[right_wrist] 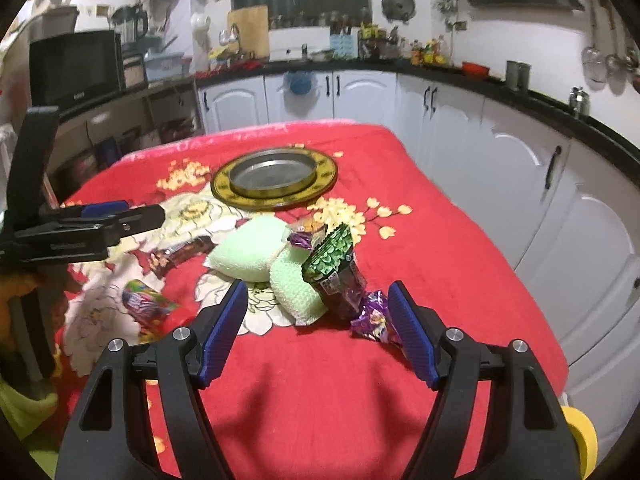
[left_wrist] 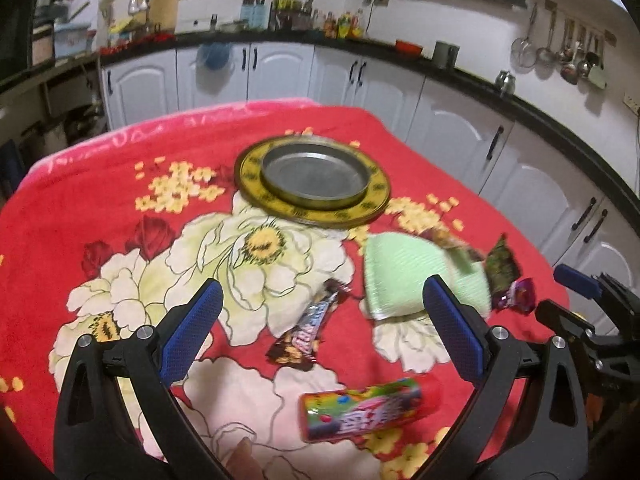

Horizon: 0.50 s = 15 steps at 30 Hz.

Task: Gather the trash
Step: 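Move both open tools back over the remaining trash on the blanket, then grasp the brown chocolate bar with the left tool while the right tool grasps the green snack bag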

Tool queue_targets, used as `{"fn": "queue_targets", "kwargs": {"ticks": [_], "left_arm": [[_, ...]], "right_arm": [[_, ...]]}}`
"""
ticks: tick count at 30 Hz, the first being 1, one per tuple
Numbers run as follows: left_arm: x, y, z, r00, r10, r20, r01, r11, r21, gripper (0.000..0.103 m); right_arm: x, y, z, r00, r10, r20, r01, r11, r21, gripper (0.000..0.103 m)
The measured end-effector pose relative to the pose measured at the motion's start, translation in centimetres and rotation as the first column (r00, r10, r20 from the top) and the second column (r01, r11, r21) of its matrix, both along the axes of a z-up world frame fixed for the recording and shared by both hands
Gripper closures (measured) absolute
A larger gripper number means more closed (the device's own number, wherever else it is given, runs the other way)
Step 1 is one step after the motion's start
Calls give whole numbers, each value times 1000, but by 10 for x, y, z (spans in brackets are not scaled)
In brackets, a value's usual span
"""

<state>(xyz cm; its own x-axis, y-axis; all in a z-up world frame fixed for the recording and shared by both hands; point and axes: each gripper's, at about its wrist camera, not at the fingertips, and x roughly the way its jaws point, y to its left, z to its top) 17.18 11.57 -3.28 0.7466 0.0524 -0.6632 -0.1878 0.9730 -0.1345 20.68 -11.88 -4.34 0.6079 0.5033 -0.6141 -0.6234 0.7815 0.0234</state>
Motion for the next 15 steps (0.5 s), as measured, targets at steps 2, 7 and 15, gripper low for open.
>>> {"fn": "queue_targets", "kwargs": {"ticks": [2,7,15], "left_arm": [[4,4,-5,1000,-3,-20,3,1000,-7,11],[14,10,-21,997,-22,-74,21,1000,-11,24],[24,1,-38,983,-102,-155,100,995,-19,47]], "right_arm": [[9,8,-5,1000,11,-6,-11,1000,-24,33],[27,20,-13,999,13,-30,-15,999,-52,37],[39,30,-18,997,25,-72,-30,998,-61,65]]}}
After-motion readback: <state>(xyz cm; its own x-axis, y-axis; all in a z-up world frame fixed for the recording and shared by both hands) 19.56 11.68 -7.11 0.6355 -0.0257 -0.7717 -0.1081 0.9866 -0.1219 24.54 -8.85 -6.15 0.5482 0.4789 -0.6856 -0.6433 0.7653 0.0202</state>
